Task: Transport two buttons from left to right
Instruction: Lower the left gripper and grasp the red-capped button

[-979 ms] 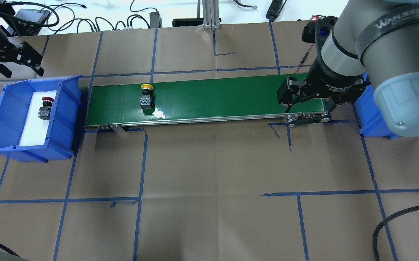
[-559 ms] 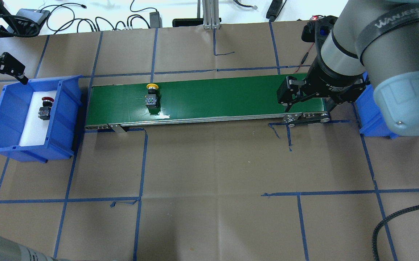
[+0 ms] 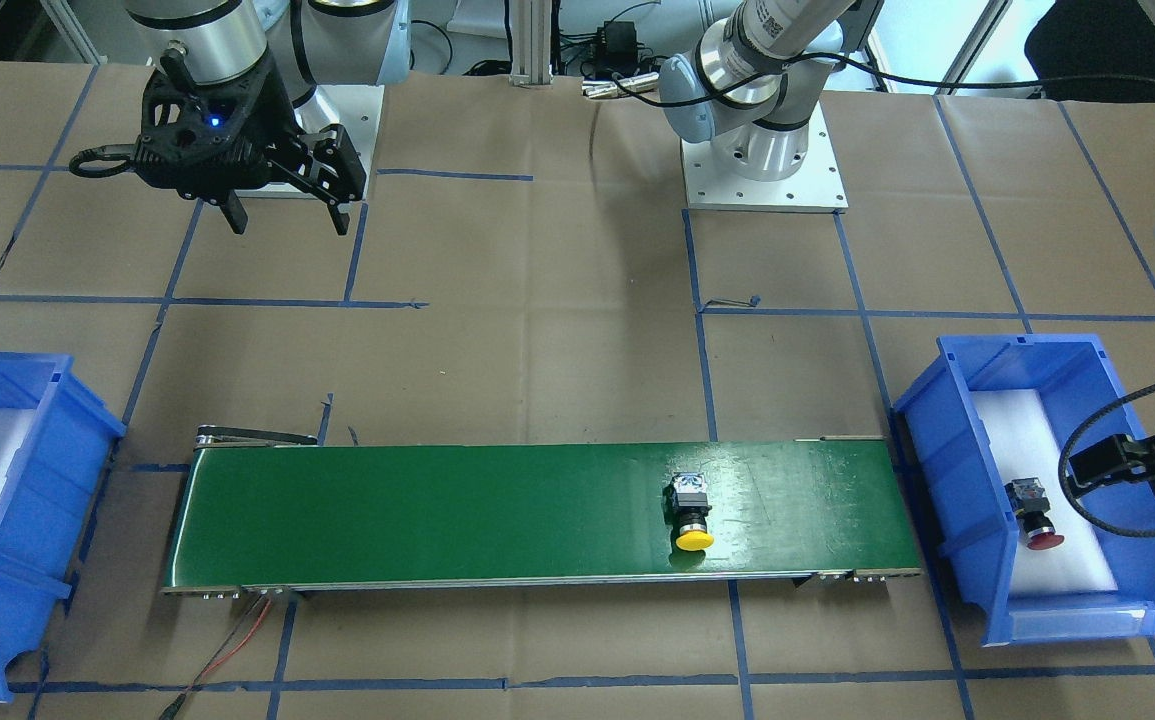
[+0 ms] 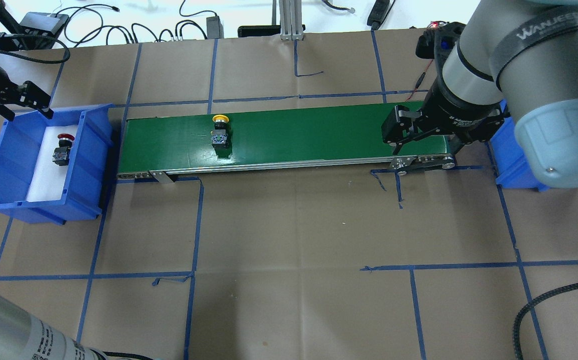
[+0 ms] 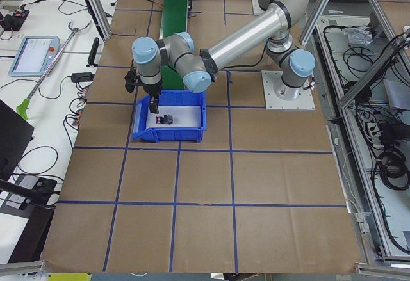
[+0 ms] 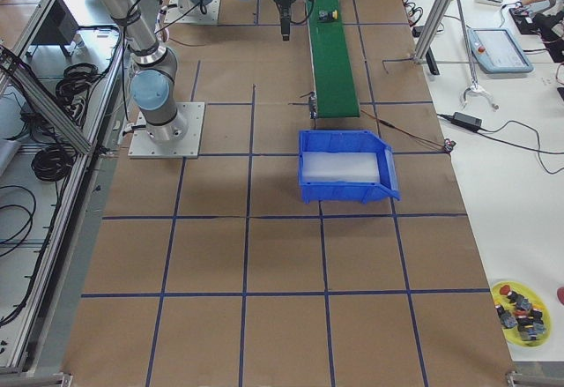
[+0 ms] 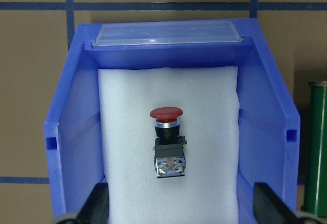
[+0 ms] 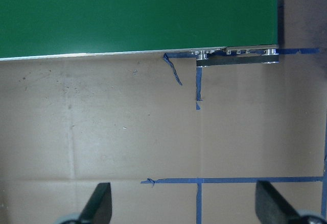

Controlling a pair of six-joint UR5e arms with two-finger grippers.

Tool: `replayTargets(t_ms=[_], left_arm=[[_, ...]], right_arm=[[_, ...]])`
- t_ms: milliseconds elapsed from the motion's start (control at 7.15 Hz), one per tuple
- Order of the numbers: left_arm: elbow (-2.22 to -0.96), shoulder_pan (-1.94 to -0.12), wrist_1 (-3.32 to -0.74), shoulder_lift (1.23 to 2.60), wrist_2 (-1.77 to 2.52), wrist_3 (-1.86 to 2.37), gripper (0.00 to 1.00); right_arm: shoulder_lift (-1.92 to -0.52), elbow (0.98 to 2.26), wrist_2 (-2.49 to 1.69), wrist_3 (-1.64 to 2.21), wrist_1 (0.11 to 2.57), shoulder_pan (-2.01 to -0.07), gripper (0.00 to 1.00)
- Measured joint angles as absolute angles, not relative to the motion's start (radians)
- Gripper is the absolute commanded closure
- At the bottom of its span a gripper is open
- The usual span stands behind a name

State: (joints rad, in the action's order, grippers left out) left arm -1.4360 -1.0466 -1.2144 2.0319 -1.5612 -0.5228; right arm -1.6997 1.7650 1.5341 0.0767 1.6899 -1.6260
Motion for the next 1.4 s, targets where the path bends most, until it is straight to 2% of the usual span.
replayTargets(t_ms=[1119,1259,1399], left_arm=[[-1.574,-1.042,-1.018,2.132,-1.569,-0.517,0.02],[-1.574,-1.042,-1.015,2.14,-1.569,-0.516,0.26],[-1.572,-1.042,-1.015,2.143,-1.567,-0.51,0.54]], right_arm=[[-1.689,1.765,1.534,0.077,1.691,-1.626,0.0],[-1.689,1.766,1.534,0.077,1.692,-1.626,0.0],[-1.689,1.767,1.534,0.077,1.692,-1.626,0.0]])
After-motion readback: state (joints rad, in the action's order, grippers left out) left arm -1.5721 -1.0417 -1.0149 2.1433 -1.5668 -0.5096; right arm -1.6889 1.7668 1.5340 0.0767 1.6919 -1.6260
